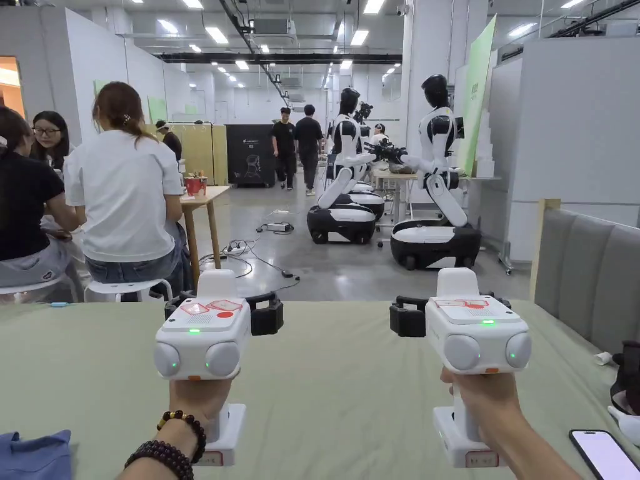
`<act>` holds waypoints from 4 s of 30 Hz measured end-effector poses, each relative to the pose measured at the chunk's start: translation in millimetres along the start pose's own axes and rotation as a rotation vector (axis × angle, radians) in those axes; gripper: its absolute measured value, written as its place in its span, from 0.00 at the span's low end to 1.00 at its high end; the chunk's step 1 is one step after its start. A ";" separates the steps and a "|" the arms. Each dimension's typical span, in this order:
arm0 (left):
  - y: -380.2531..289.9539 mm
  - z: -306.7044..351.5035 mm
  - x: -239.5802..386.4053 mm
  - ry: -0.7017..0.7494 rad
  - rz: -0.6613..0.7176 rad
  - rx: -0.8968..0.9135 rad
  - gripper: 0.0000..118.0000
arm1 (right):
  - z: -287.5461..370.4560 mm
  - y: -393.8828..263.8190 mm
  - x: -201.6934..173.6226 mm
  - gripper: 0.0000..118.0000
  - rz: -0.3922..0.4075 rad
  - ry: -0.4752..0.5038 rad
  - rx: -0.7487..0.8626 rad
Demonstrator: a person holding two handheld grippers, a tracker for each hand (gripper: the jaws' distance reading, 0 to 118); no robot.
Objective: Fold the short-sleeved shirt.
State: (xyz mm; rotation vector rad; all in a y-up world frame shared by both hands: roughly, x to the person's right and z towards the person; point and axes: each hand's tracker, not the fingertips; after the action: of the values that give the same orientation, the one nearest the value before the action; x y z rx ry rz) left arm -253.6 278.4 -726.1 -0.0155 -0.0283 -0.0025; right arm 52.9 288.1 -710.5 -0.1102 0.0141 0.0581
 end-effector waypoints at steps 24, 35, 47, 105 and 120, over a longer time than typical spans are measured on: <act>0.6 2.1 0.6 -0.007 -0.011 0.007 1.00 | -0.3 -4.8 6.3 1.00 -0.036 0.008 -0.033; 3.8 4.7 8.0 0.016 -0.057 0.039 1.00 | -2.3 -12.9 4.1 1.00 -0.022 0.006 -0.038; 4.2 2.3 5.2 0.037 -0.009 0.037 1.00 | -1.3 -13.8 5.9 1.00 -0.021 -0.006 -0.032; -4.7 -2.9 20.6 0.000 -0.025 0.048 1.00 | -3.1 -18.3 12.2 1.00 -0.032 -0.017 0.006; -11.1 -4.0 22.0 -0.017 -0.060 0.019 0.08 | -4.1 -21.3 10.2 0.29 -0.017 -0.020 -0.007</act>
State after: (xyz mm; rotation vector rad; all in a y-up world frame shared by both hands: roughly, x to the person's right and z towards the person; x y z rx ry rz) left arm -231.5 267.2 -729.3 0.0041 -0.0462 -0.0623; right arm 64.3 267.2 -712.4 -0.1163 -0.0068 0.0428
